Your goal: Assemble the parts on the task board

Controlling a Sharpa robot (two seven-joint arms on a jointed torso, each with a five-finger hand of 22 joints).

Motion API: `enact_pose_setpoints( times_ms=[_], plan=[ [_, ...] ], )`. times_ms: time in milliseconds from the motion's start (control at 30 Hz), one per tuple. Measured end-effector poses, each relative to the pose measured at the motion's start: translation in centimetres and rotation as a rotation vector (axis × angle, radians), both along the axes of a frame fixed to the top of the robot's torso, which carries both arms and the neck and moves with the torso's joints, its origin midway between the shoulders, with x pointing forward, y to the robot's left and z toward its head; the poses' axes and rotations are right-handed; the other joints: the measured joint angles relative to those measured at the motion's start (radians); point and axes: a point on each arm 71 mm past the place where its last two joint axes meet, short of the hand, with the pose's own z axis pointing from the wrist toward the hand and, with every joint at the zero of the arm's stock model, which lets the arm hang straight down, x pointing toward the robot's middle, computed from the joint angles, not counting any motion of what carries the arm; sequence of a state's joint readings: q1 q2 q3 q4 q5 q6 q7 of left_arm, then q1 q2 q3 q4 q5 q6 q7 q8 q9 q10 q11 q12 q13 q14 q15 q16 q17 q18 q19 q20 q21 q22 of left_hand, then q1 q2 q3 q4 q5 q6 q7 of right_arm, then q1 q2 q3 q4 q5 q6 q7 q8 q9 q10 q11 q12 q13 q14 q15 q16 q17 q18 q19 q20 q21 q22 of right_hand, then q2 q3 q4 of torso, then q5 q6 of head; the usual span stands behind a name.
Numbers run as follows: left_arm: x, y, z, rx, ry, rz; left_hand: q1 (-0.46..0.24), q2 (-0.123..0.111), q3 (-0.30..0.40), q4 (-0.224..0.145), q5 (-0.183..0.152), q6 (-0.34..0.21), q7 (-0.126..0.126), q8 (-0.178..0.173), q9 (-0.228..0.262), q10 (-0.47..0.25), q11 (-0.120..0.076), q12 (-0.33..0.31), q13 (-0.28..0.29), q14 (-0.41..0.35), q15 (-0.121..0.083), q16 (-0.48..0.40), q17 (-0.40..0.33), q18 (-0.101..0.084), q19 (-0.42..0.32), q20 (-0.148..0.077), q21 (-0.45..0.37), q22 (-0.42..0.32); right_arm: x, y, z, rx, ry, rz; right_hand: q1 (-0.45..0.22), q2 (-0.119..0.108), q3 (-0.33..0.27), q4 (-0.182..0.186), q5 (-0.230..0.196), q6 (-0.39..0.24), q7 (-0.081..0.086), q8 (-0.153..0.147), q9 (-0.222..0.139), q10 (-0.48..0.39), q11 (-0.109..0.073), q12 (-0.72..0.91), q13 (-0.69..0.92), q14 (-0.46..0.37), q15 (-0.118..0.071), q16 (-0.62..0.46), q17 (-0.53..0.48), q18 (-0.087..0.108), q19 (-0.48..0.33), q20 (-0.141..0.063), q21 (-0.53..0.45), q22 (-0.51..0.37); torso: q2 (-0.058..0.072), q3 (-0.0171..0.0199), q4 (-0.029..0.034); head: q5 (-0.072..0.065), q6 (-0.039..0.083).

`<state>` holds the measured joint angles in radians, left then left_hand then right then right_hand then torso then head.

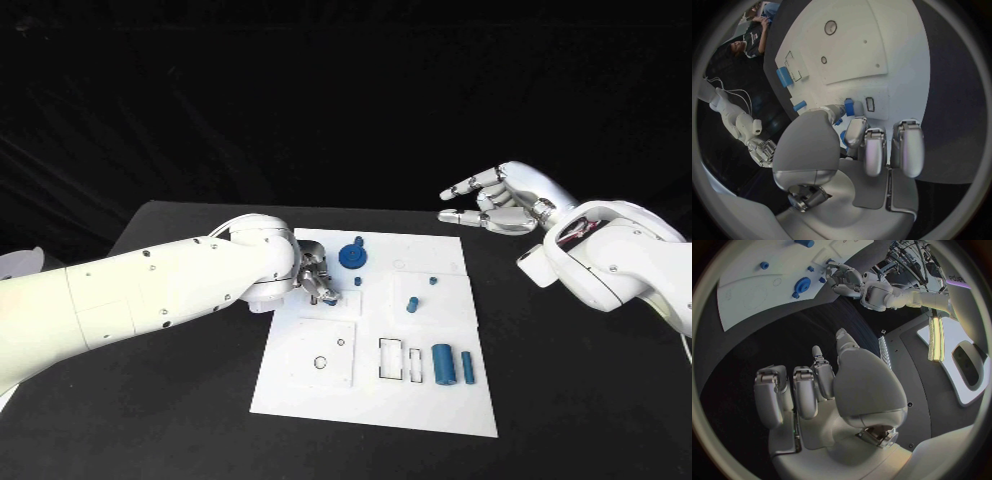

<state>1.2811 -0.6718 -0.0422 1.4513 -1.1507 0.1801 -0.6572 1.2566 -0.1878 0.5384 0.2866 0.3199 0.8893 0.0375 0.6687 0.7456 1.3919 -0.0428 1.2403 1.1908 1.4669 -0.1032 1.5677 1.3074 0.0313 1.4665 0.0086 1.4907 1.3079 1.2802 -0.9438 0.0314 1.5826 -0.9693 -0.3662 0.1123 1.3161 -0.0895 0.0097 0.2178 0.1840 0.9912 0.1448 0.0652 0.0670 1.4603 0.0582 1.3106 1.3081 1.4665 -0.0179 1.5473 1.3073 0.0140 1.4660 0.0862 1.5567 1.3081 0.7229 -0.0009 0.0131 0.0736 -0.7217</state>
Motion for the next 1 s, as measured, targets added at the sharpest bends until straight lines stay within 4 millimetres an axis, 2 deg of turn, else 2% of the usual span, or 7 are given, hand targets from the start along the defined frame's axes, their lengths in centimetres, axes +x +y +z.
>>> enact_pose_setpoints(
  times_ms=[133,233,367,600,833,1000],
  plan=[
    [0.0,-0.04,0.01,0.002,0.0,-0.002,0.0,0.0,-0.001,-0.001,-0.003,0.001,0.0,0.0,0.002,0.0,0.0,0.006,0.006,0.0,0.0,0.0,0.0,0.0,0.0,0.0,0.0,0.0,-0.01,0.02,0.0,0.0,0.0,0.001,0.0,0.0,0.0,0.0,0.0,0.0,0.0,0.0,0.0,0.0,0.0,0.0,0.0,0.0,0.0,0.0,0.0,0.0,0.0,0.0,0.0,0.0,0.0,0.0,-0.0005,0.0,-0.001],
    [0.03,-0.08,0.02,0.003,0.0,-0.003,-0.017,0.006,-0.018,-0.018,-0.004,0.002,-0.002,0.0,0.002,0.011,-0.004,0.011,0.009,0.0,0.0,0.0,0.0,0.0,0.0,0.0,0.0,0.0,-0.03,0.03,0.0,0.0,0.001,0.002,0.0,0.0,0.0,0.0,0.0,0.0,0.0,0.0,0.0,0.0,0.0,0.0,0.0,0.0,0.0,0.0,0.001,0.0,0.0,0.0,0.0,0.0,0.0,0.0,-0.0006,0.0,-0.003],
    [0.14,-0.17,-0.04,0.006,0.002,-0.003,-0.066,0.005,0.006,-0.078,-0.004,0.019,-0.007,0.0,-0.001,0.011,-0.004,0.011,0.01,0.0,0.0,0.0,0.0,0.0,0.0,0.0,0.005,0.0,-0.04,0.04,0.0,0.0,0.001,0.003,0.0,0.0,0.0,0.0,0.006,0.0,0.0,0.0,0.0,0.0,0.0,0.0,0.0,0.0,0.0,0.0,0.001,0.0,0.0,0.0,0.0,0.0,0.0,0.0002,-0.0006,0.0,-0.005],
    [0.38,-0.35,-0.07,0.01,0.008,-0.004,-0.109,0.017,0.01,-0.124,-0.004,0.031,-0.012,-0.005,-0.003,0.013,-0.006,0.018,0.014,0.0,0.0,0.0,0.0,0.0,0.0,0.0,0.005,0.0,-0.07,0.05,0.01,0.0,0.001,0.004,0.0,0.0,0.0,0.0,0.006,0.0,0.0,0.0,0.0,0.0,0.0,0.0,0.0,0.0,0.0,0.0,0.001,0.0,0.0,0.0,-0.004,0.0,0.0,0.0008,-0.0003,0.001,-0.006],
    [0.64,-0.45,-0.24,0.017,0.014,-0.002,-0.134,0.03,-0.058,-0.109,-0.004,0.056,-0.027,-0.009,-0.005,0.016,-0.009,0.018,0.02,0.0,0.0,0.0,0.0,0.0,0.0,0.0,0.005,0.0,-0.09,0.03,0.02,0.0,0.001,0.004,0.0,0.0,0.0,0.0,0.006,0.0,0.0,0.0,0.0,0.0,0.0,0.0,0.0,0.0,0.0,0.0,0.001,0.0,0.0,0.0,-0.004,0.0,0.0,0.0011,-0.0012,0.002,-0.007],
    [0.74,-0.48,-0.25,0.021,0.017,-0.002,-0.136,0.032,-0.075,-0.104,-0.004,0.062,-0.029,-0.011,-0.006,0.016,-0.009,0.022,0.022,0.0,0.0,0.0,0.0,0.0,0.0,0.0,0.004,0.0,-0.11,0.0,0.02,0.0,0.001,0.004,0.0,0.0,0.0,0.0,0.006,0.0,0.0,0.0,0.0,0.0,0.0,0.0,0.0,0.0,0.0,0.0,0.001,0.0,0.0,0.0,-0.004,0.0,0.0,0.0012,-0.0013,0.001,-0.009]
  ],
)
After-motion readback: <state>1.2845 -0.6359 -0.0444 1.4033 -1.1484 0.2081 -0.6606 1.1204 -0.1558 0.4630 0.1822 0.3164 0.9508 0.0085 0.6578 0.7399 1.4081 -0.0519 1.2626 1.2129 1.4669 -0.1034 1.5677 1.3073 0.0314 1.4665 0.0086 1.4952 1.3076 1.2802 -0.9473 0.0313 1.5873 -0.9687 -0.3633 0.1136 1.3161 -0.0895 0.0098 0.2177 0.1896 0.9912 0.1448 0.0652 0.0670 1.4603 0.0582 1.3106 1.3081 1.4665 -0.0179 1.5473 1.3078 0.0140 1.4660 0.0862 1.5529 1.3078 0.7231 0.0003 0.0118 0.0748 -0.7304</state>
